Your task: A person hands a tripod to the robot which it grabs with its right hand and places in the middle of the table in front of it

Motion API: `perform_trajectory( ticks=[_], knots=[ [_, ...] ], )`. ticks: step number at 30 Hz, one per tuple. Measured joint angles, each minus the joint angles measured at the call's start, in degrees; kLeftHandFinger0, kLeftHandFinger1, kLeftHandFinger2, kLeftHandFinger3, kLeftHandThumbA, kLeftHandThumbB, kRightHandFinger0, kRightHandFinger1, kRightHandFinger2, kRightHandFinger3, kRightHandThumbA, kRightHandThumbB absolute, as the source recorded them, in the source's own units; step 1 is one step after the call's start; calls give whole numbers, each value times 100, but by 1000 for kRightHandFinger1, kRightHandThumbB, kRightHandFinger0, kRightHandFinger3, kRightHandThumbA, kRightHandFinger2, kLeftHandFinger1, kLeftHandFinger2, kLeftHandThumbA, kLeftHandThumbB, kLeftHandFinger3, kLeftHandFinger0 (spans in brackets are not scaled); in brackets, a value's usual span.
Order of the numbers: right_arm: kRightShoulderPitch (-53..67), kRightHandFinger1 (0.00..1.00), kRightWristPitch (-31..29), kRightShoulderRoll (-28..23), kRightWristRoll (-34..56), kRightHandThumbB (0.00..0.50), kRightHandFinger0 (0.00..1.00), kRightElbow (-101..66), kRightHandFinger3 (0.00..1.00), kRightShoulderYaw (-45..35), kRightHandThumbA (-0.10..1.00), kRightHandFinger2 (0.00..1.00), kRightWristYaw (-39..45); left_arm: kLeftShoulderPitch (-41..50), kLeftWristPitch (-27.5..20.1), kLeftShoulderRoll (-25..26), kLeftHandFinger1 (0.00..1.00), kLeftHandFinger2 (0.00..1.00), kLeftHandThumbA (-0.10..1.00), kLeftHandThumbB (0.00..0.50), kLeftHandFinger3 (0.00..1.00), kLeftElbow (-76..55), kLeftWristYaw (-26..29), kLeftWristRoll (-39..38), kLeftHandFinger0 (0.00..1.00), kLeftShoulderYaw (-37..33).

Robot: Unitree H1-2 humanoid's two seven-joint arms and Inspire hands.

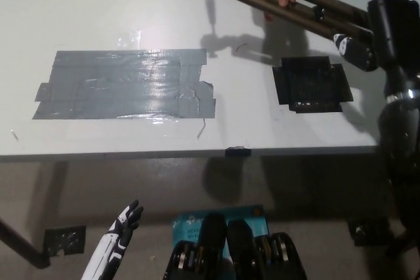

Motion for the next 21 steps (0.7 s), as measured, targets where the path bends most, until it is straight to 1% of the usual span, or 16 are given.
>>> perform_trajectory(
  ticks=[1, 3, 4, 6, 9, 15, 18, 21],
  knots=[
    [-56, 1000, 37, -31, -30, 425, 1000, 165, 1000, 51, 888, 1000, 14, 2, -1, -1, 1000, 1000, 1000, 382, 1000, 0, -1, -1, 1000, 0],
    [-141, 1000, 79, -67, -73, 472, 1000, 390, 1000, 126, 930, 1000, 33, 3, -2, -1, 1000, 1000, 1000, 385, 1000, -1, -2, -5, 1000, 1],
    [-274, 1000, 126, -107, -122, 487, 1000, 694, 1000, 237, 949, 1000, 59, 2, -4, -2, 1000, 1000, 1000, 385, 1000, -5, -1, -5, 1000, 2],
    [-383, 1000, 153, -150, -147, 498, 1000, 905, 1000, 346, 960, 1000, 92, 6, -6, -4, 1000, 1000, 1000, 385, 1000, -17, 0, -4, 1000, 2],
    [-463, 1000, 185, -193, -104, 500, 1000, 997, 1000, 515, 1000, 1000, 299, 25, -7, -3, 1000, 1000, 1000, 387, 1000, -17, -2, -8, 1000, 3],
    [-590, 1000, 247, -200, 131, 500, 1000, 988, 1000, 737, 1000, 1000, 901, 30, -8, -4, 1000, 1000, 1000, 382, 1000, -17, 0, -7, 1000, 11],
    [-722, 1000, 255, -193, 158, 500, 1000, 1136, 1000, 838, 1000, 1000, 1001, 30, -8, -4, 1000, 1000, 1000, 381, 1000, -16, -1, -8, 1000, 11],
    [-906, 1000, 265, -192, 129, 488, 1000, 1388, 1000, 940, 985, 1000, 1004, 36, -9, -4, 1000, 1000, 1000, 374, 1000, -17, 0, -7, 1000, 10]
  ],
)
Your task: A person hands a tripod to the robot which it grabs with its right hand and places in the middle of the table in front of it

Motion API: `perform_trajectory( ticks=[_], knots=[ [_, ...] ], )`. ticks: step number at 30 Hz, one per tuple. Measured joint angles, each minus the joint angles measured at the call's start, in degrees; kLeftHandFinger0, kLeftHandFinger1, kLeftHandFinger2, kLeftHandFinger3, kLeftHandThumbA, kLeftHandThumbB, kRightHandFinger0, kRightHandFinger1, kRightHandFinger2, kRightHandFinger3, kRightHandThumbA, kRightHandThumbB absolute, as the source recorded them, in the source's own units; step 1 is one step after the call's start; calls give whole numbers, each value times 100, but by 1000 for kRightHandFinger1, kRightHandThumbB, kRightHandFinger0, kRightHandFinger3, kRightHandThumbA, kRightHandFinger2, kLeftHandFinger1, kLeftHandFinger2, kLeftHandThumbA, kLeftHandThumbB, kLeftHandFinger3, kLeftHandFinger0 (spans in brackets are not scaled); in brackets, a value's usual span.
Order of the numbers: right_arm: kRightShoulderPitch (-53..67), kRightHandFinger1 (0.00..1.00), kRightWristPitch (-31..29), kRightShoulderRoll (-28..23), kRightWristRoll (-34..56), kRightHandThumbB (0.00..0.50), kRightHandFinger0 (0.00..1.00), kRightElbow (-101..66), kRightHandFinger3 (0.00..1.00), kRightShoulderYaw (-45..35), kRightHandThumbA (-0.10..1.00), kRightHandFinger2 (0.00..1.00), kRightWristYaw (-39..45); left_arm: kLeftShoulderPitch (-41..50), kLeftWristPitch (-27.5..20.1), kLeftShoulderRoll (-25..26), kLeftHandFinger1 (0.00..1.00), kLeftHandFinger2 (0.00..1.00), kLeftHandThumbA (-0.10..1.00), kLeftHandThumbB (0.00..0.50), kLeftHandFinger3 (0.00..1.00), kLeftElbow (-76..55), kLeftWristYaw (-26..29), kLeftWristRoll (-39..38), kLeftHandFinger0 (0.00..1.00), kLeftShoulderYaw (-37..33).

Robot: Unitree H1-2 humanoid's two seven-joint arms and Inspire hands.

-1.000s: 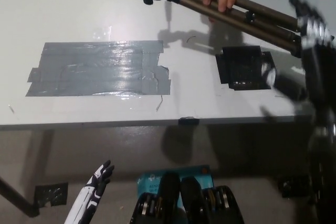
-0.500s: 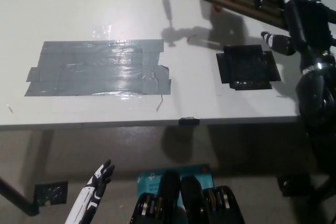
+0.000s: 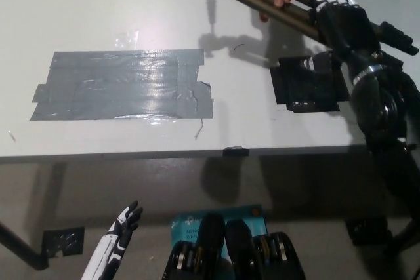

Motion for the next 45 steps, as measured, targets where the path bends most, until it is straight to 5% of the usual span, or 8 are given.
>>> perform_trajectory(
  ticks=[11, 14, 16, 23, 26, 27, 33, 45],
  knots=[
    [-1432, 1000, -49, 117, -120, 334, 1000, 2612, 1000, 545, 431, 1000, -344, 21, -1, -2, 1000, 1000, 1000, 375, 1000, 3, -2, -2, 1000, -3],
    [-1708, 9, -74, 191, -134, 259, 3, 3451, 508, 689, -99, 236, -631, 19, -2, -1, 1000, 1000, 1000, 369, 1000, 2, -2, -3, 1000, -3],
    [-1766, 0, -89, 217, -131, 279, 0, 3721, 369, 713, -100, 152, -810, 19, -1, -1, 1000, 1000, 1000, 375, 1000, 1, -2, -3, 1000, -3],
    [-1776, 24, -311, 252, -80, 248, 0, 4564, 366, 801, -100, 257, -1583, 14, 0, 0, 1000, 1000, 1000, 392, 1000, 2, -9, -8, 1000, -3],
    [-1731, 221, -429, 243, -60, 186, 0, 4598, 336, 806, -100, 667, -1846, 16, 0, 0, 1000, 1000, 1000, 395, 1000, 2, -12, -24, 1000, -5],
    [-1709, 349, -482, 244, -60, 176, 0, 4596, 441, 816, -100, 870, -1931, 16, 1, 0, 1000, 1000, 1000, 393, 1000, 1, -14, -27, 1000, -6],
    [-1579, 551, -683, 245, -66, 172, 0, 4548, 1000, 908, -100, 966, -2387, -4, 0, 0, 1000, 1000, 1000, 374, 1000, 11, -16, -44, 1000, -6],
    [-937, 450, -660, 55, -122, 209, 0, 2775, 542, 1002, -100, 951, -2491, -74, 10, 1, 1000, 1000, 1000, 345, 1000, 26, -30, -19, 1000, -43]
  ],
)
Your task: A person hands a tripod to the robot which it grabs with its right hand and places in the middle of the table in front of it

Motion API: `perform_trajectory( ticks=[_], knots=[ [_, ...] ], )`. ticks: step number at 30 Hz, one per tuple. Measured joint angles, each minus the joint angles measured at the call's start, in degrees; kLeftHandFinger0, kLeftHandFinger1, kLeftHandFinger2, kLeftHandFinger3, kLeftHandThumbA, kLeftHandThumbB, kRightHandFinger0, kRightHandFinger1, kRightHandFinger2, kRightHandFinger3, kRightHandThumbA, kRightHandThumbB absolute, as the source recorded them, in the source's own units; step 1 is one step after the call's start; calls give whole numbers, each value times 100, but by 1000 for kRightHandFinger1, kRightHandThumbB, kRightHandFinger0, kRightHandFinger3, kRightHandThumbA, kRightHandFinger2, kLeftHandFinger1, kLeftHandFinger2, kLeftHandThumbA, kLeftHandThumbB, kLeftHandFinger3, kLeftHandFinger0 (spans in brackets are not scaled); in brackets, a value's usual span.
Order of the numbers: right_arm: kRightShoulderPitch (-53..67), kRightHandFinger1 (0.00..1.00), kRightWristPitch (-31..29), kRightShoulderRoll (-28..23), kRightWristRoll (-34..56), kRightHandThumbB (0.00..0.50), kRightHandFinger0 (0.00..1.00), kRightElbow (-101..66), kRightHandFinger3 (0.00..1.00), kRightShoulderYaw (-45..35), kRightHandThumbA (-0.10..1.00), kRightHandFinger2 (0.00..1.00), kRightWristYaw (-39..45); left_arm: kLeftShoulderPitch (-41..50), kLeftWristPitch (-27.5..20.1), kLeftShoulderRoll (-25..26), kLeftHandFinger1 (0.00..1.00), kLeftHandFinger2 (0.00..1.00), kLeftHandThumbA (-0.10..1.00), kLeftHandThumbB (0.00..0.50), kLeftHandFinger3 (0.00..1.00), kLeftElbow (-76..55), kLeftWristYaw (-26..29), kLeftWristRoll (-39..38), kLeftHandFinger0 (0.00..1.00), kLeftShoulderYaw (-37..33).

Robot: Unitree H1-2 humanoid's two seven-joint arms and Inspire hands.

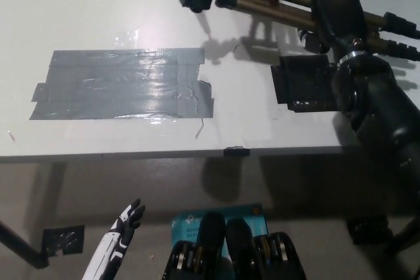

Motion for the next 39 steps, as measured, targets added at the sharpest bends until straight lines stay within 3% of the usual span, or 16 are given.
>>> perform_trajectory(
  ticks=[1, 2, 4, 10, 13, 17, 21, 22, 23, 24, 25, 26, 27, 30, 33, 39],
  knots=[
    [70, 450, 2, -24, -8, 209, 0, -179, 542, 0, -100, 951, 8, 4, 0, 0, 1000, 1000, 1000, 345, 1000, 0, -1, 4, 1000, -4],
    [145, 454, 5, -41, -20, 219, 0, -343, 603, 0, -100, 855, 13, 9, 0, 0, 1000, 1000, 1000, 334, 1000, 0, 0, 9, 1000, -9],
    [291, 483, 21, -72, -56, 225, 0, -661, 779, 1, -100, 908, 33, 18, 0, 0, 1000, 1000, 1000, 348, 1000, 1, 0, 24, 1000, -15],
    [796, 497, 30, -216, -167, 194, 0, -1511, 796, 1, -100, 923, 130, 27, -3, 4, 1000, 1000, 1000, 344, 1000, 9, -1, 28, 1000, -17],
    [928, 548, 23, -304, -193, 223, 0, -1558, 848, 1, -100, 970, 162, 33, -3, 6, 1000, 1000, 1000, 338, 1000, 9, -1, 37, 1000, -17],
    [1160, 466, 26, -376, -201, 230, 0, -1552, 802, 1, -100, 892, 225, 38, -5, 10, 1000, 1000, 1000, 329, 1000, 9, -1, 56, 1000, -17],
    [1359, 387, 19, -383, -204, 167, 0, -1270, 700, 2, -100, 763, 229, 24, -7, 20, 1000, 1000, 1000, 321, 1000, 11, -3, 67, 1000, -17],
    [1372, 380, 19, -384, -204, 153, 0, -1207, 664, 2, 16, 721, 229, 23, -7, 21, 1000, 1000, 1000, 312, 1000, 11, -4, 66, 1000, -18],
    [1388, 521, 18, -385, -203, 166, 154, -1026, 748, 2, 338, 821, 227, 20, -7, 21, 1000, 1000, 1000, 307, 1000, 16, -5, 66, 1000, -18],
    [1387, 523, 25, -386, -220, 169, 177, -830, 713, 2, 485, 779, 200, 11, -7, 21, 1000, 1000, 1000, 306, 1000, 18, -5, 67, 1000, -20],
    [1378, 848, 38, -391, -240, 208, 536, -759, 896, 2, 662, 999, 182, 4, -6, 21, 1000, 1000, 1000, 306, 1000, 18, -6, 68, 1000, -21],
    [1328, 1000, 101, -409, -284, 298, 1000, -594, 1000, 2, 874, 1000, 175, -16, -5, 22, 1000, 1000, 1000, 308, 1000, 17, -6, 71, 1000, -22],
    [1311, 1000, 126, -414, -291, 385, 1000, -557, 1000, 2, 913, 1000, 183, -23, -5, 22, 1000, 1000, 1000, 307, 1000, 17, -6, 71, 1000, -22],
    [1240, 1000, 260, -480, -295, 472, 1000, -414, 1000, 4, 991, 1000, 436, -101, -4, 22, 1000, 1000, 1000, 306, 1000, 18, -18, 73, 1000, -24],
    [1240, 1000, 306, -528, -273, 500, 1000, -474, 1000, 5, 1000, 1000, 659, -123, -4, 23, 1000, 1000, 1000, 302, 1000, 18, -46, 84, 1000, -27],
    [1246, 1000, 403, -689, -104, 476, 1000, -961, 1000, 2, 915, 1000, 1400, -128, -2, 38, 1000, 1000, 1000, 311, 1000, 32, -62, 95, 1000, -25]
  ],
)
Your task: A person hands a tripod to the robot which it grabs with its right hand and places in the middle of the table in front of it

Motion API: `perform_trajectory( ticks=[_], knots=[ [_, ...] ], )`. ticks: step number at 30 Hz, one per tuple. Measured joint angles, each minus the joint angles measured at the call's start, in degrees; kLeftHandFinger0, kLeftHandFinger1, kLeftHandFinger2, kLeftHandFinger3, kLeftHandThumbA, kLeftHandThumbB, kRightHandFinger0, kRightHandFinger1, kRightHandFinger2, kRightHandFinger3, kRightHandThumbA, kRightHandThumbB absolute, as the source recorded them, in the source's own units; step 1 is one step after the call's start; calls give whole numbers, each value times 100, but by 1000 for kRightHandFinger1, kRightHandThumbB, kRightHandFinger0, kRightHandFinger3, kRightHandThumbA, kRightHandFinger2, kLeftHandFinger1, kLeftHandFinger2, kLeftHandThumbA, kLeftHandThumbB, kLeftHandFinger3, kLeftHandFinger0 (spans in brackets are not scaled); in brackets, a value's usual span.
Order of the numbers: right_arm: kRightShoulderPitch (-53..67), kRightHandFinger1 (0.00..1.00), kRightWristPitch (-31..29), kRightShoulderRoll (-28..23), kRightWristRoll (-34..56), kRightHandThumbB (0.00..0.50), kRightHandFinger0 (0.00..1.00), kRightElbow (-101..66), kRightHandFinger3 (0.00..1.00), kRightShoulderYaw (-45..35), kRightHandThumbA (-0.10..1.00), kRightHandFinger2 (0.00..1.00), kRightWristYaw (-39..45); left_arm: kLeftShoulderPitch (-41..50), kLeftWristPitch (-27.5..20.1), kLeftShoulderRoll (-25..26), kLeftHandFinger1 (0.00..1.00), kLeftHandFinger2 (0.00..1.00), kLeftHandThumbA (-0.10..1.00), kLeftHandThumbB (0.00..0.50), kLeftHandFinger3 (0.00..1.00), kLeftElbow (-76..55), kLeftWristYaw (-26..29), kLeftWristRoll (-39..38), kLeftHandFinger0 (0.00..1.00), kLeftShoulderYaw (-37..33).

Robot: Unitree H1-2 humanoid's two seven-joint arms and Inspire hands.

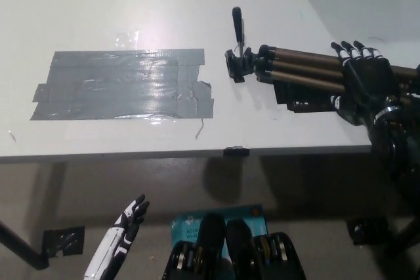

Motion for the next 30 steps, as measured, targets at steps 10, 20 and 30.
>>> perform_trajectory(
  ticks=[10, 20, 30],
  knots=[
    [185, 1000, 236, -196, 983, 500, 1000, -2055, 1000, -740, 950, 1000, 1303, 56, 2, 17, 1000, 1000, 1000, 316, 1000, 4, 0, 1, 1000, -24],
    [343, 1000, 432, -420, 2115, 461, 1000, -3167, 1000, -1315, 938, 1000, 2066, 44, 17, 15, 1000, 1000, 1000, 300, 1000, 11, 1, -1, 1000, -20],
    [1063, 1000, 606, -170, 2921, 277, 1000, -5084, 1000, -1868, 788, 1000, 2164, 20, 19, 13, 1000, 1000, 1000, 318, 1000, 24, 1, -1, 1000, -17]
  ],
)
